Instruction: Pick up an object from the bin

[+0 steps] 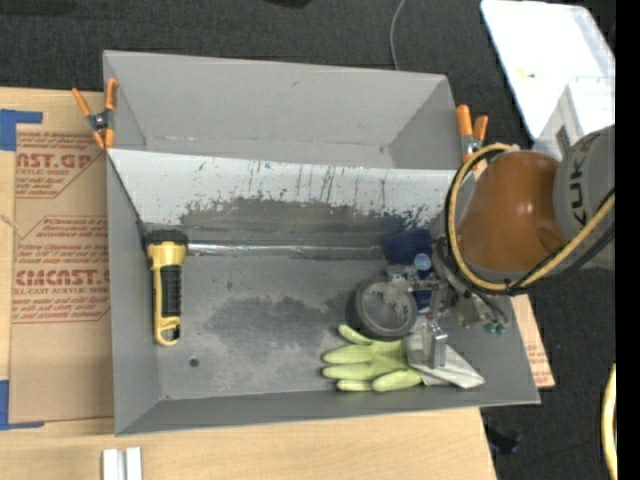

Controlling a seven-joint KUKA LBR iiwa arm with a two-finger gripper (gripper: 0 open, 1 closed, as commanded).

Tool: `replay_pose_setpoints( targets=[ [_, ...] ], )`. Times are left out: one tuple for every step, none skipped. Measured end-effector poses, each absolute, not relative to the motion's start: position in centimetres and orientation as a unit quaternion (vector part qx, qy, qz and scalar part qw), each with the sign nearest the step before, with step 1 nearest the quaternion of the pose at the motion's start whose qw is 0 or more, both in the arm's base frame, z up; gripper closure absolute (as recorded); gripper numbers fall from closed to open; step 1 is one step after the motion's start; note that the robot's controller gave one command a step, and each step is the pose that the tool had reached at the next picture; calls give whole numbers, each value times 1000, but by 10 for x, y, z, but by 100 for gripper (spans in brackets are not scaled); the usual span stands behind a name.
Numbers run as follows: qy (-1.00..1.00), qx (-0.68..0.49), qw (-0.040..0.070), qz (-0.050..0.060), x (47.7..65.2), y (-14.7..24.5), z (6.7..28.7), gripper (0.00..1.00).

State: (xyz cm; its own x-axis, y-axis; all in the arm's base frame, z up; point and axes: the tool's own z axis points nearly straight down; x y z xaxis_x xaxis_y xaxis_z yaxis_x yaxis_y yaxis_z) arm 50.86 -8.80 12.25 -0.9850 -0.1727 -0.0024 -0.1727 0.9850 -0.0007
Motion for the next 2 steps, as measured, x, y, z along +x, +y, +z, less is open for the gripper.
replay_pose_setpoints(
  targets=[
    [995,-96,4,-1,479,-80,120,0],
    [965,-261,2,-1,483,-37,103,0]
  ],
)
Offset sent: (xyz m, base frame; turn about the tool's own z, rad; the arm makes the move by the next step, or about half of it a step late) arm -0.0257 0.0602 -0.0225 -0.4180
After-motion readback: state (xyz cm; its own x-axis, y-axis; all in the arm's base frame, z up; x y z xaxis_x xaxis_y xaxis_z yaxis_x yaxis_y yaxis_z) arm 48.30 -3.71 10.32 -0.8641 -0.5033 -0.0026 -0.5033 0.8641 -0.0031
